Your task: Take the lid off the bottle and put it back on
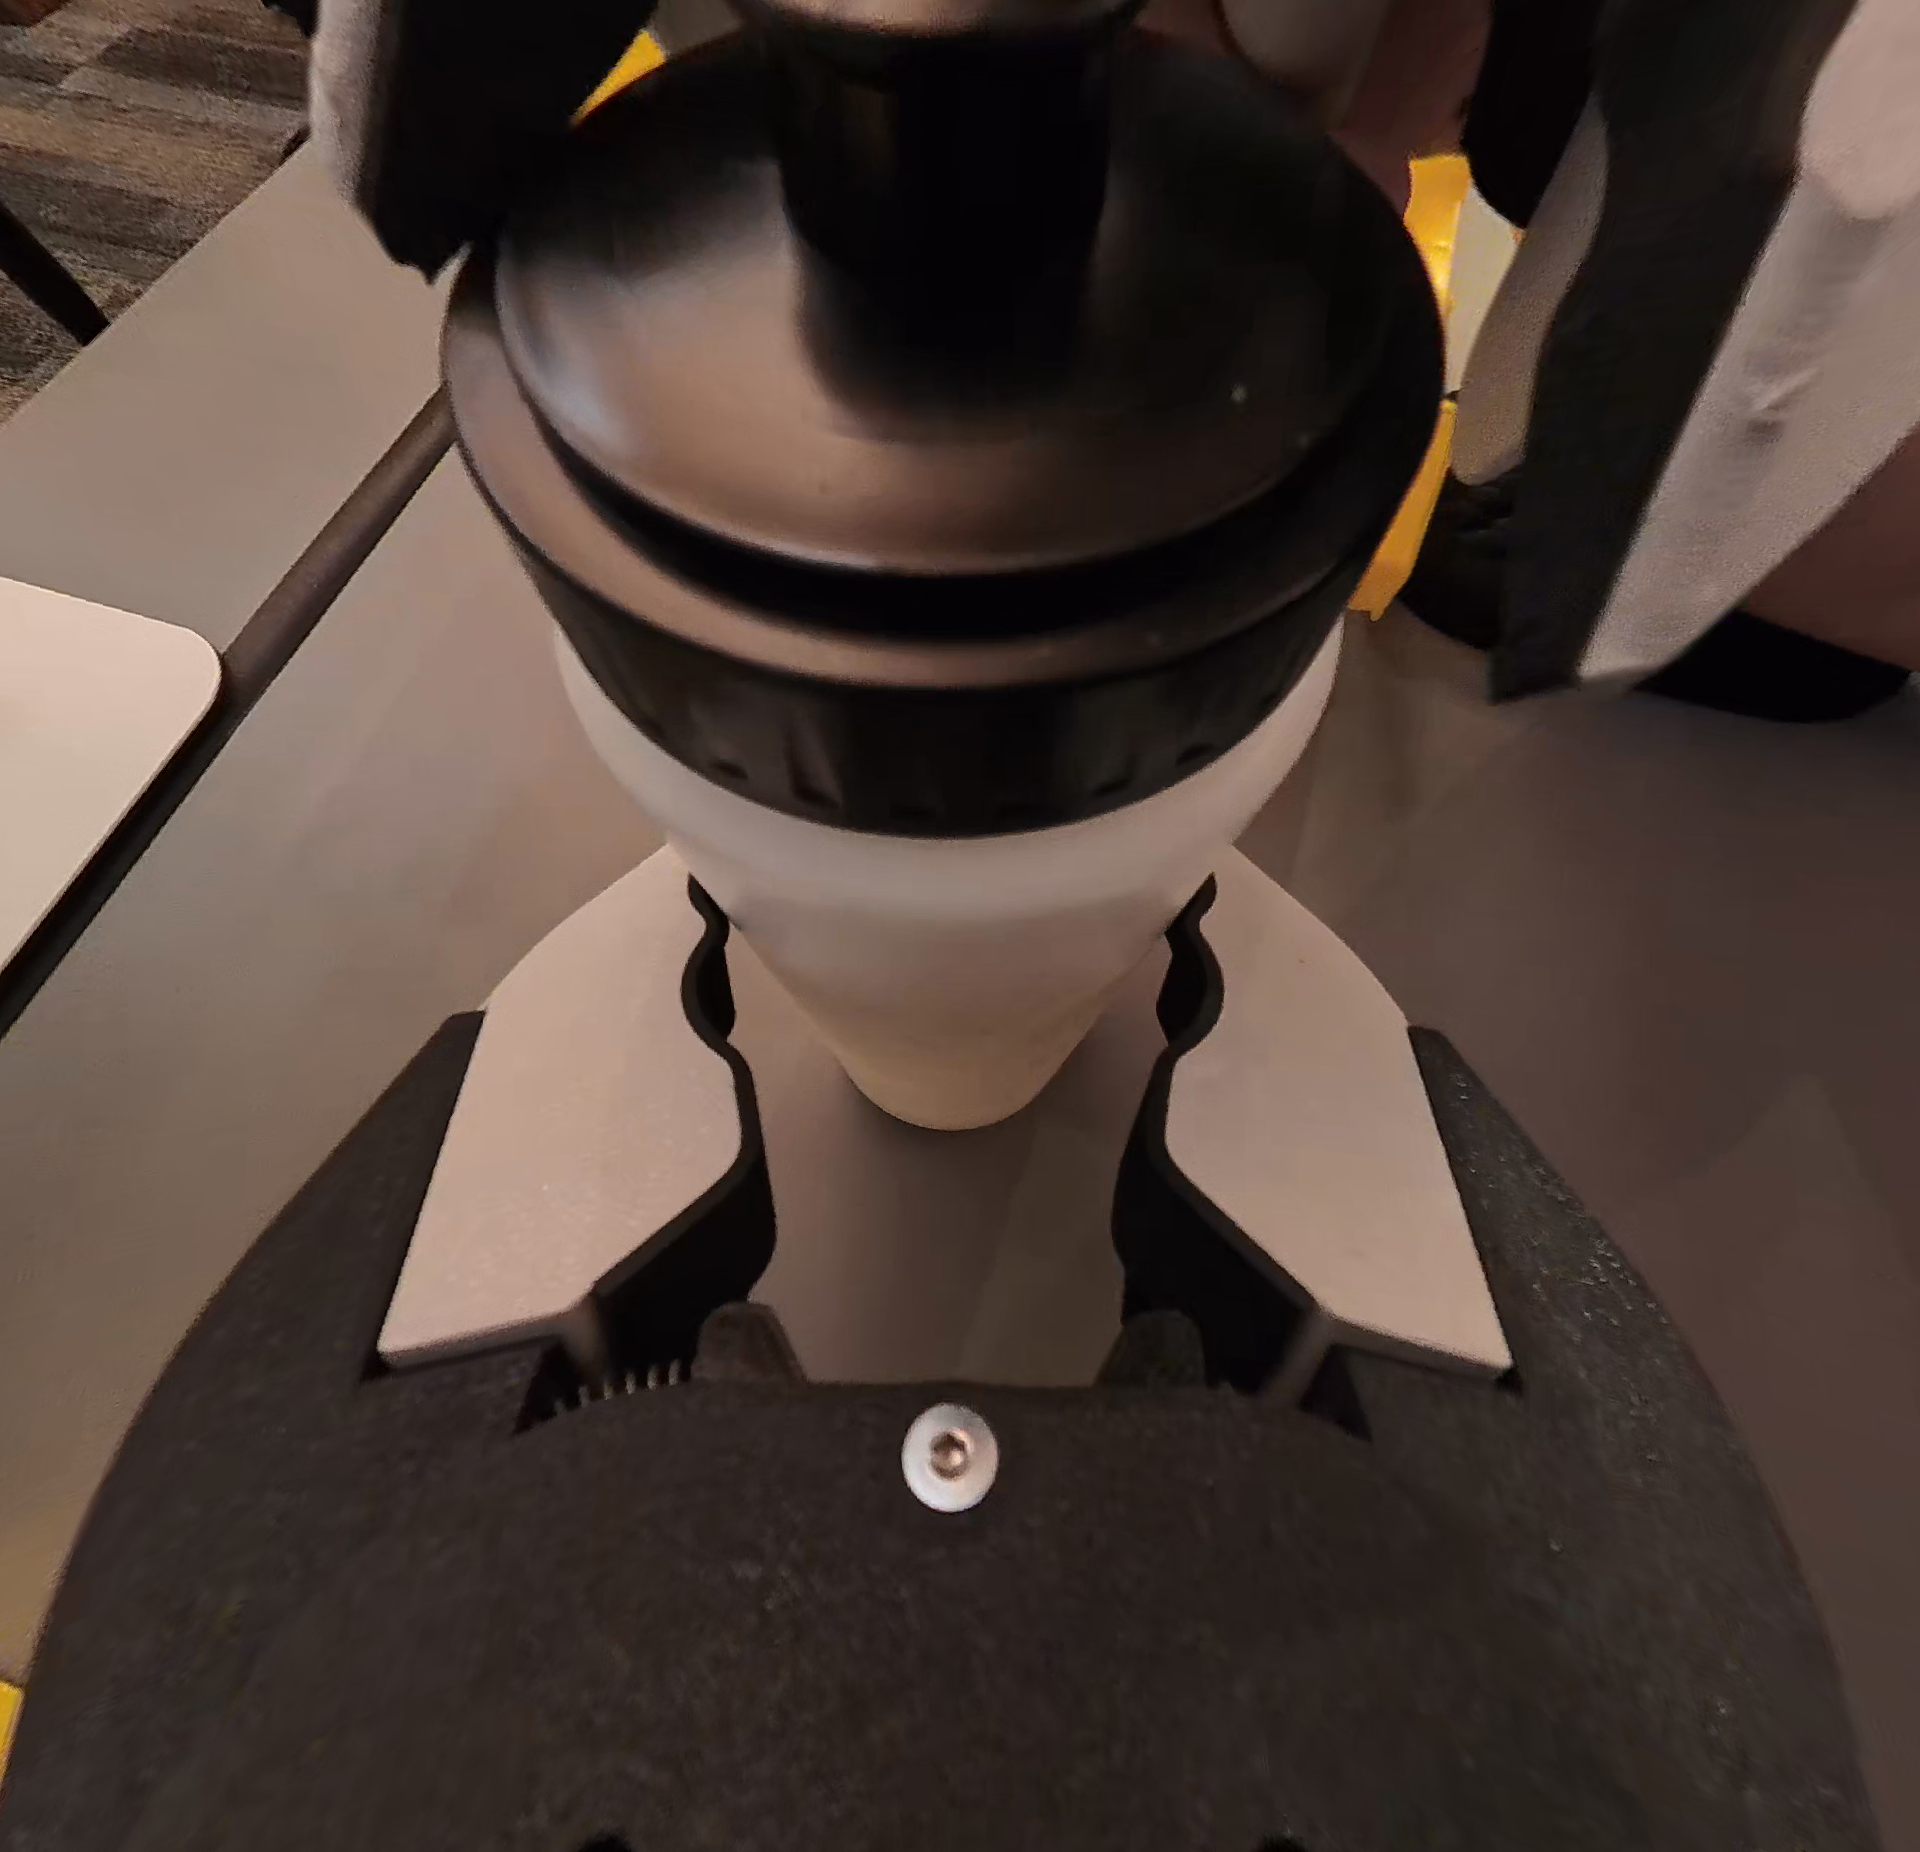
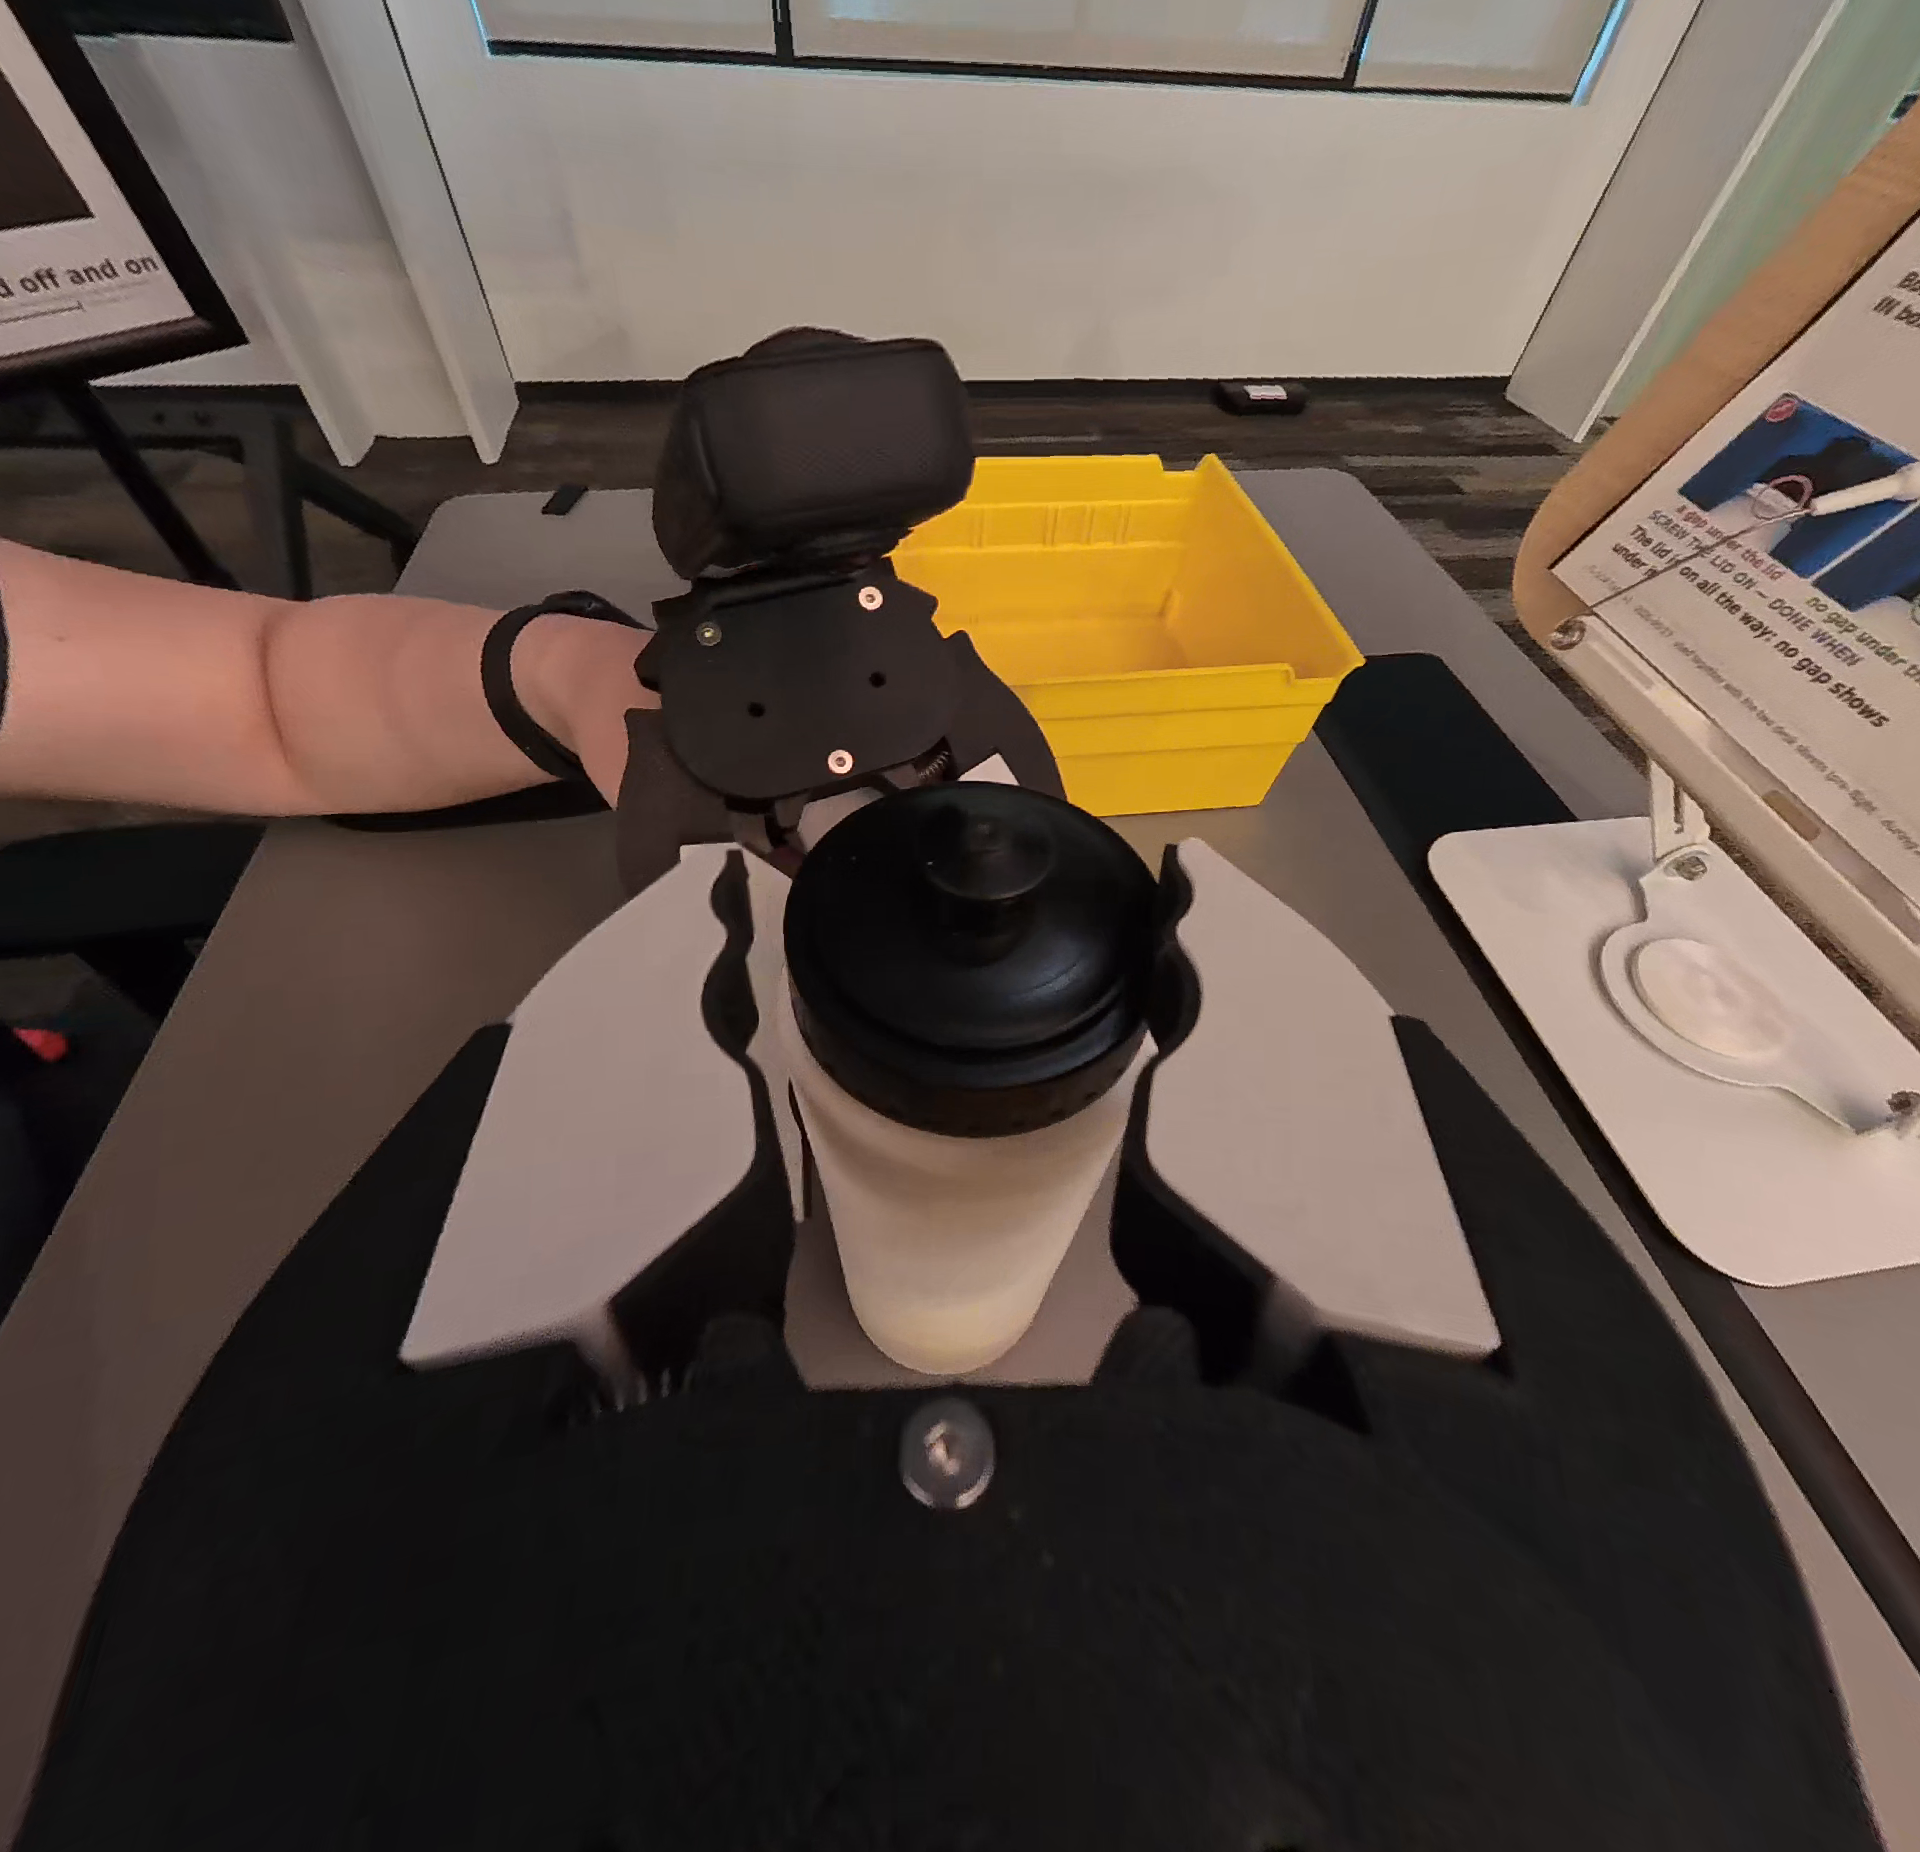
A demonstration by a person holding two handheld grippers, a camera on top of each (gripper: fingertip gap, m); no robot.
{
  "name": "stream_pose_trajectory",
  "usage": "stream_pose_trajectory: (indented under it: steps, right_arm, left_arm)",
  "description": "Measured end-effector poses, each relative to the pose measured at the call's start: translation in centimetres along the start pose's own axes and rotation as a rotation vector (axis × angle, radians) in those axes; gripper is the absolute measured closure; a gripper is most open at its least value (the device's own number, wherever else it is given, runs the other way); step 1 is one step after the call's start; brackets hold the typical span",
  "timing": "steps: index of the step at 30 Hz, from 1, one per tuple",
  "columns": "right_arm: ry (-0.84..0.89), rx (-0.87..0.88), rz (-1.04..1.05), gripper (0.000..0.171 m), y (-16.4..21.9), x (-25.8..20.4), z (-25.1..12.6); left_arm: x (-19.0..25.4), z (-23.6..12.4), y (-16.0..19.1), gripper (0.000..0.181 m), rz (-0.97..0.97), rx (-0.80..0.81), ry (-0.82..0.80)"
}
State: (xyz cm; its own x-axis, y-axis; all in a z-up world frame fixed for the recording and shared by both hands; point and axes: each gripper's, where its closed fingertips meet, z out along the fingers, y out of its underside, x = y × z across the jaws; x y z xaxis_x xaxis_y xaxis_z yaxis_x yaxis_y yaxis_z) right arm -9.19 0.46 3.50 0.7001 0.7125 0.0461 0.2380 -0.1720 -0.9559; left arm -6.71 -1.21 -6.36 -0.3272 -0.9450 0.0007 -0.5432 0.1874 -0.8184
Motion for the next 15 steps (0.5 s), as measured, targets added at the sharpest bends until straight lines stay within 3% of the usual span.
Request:
stream_pose_trajectory:
  steps: [6, 12, 15]
  right_arm:
    - [0.098, -0.001, 0.031, 0.103, -0.2, 1.2, 0.3]
    - [0.375, 0.025, 0.088, 0.103, -0.4, 3.4, 1.4]
    - [0.364, 0.003, 0.075, 0.103, -0.4, 3.2, 1.3]
  left_arm:
    - [-0.6, 0.0, -0.1, 0.100, -0.056, 0.003, -0.041]
    - [-3.1, -0.3, 0.1, 0.100, -0.173, 0.010, -0.258]
    - [-2.9, -0.2, 0.1, 0.100, -0.146, 0.008, -0.226]
